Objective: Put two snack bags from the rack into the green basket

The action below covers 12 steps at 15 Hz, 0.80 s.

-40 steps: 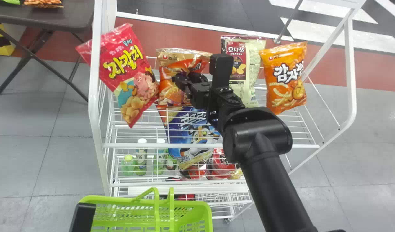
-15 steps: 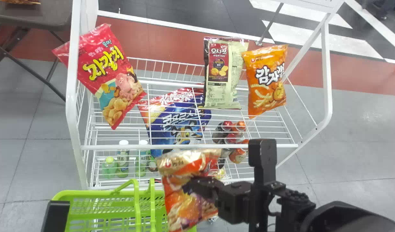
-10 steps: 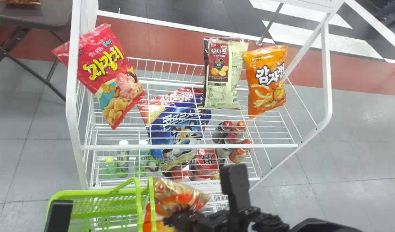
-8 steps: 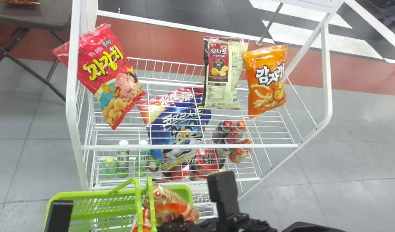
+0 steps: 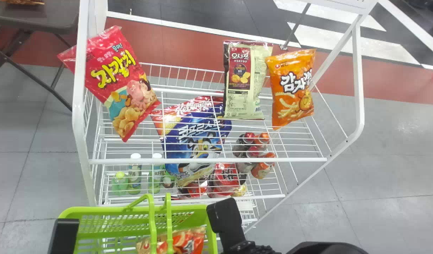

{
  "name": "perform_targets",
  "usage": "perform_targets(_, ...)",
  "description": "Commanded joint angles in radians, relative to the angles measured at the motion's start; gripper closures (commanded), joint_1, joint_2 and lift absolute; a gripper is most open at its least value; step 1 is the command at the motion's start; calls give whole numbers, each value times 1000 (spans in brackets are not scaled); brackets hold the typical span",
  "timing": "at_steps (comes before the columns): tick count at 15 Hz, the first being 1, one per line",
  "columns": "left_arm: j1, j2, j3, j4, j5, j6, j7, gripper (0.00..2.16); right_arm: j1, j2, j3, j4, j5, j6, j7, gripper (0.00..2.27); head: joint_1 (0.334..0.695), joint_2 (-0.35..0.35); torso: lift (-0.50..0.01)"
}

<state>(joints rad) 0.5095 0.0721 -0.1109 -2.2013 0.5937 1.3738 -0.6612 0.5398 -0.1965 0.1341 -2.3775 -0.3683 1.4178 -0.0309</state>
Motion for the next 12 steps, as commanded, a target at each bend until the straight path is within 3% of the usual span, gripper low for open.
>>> perform_targets(1, 1, 2, 0, 0, 0, 0, 0, 2142, -3, 0, -18, -28, -3, 8, -1, 53, 695, -350, -7)
perform_targets(3, 1, 2, -3, 0, 0, 0, 2, 2142, -12, -1, -34, -48, -4, -32, 11, 53, 695, -350, -7)
perform_targets(6, 3, 0, -9, 2, -5, 0, 5, 2142, -18, 3, -88, -48, -8, -265, 169, 53, 695, -350, -7)
perform_targets(9, 6, 2, -16, 2, -18, 0, 5, 2142, -21, 34, -142, -8, 5, -685, 341, 56, 695, -350, -7)
perform_targets(12, 6, 3, -33, 5, -29, 0, 8, 2142, -109, 57, -111, 120, 69, -1004, 379, 56, 695, -338, -7)
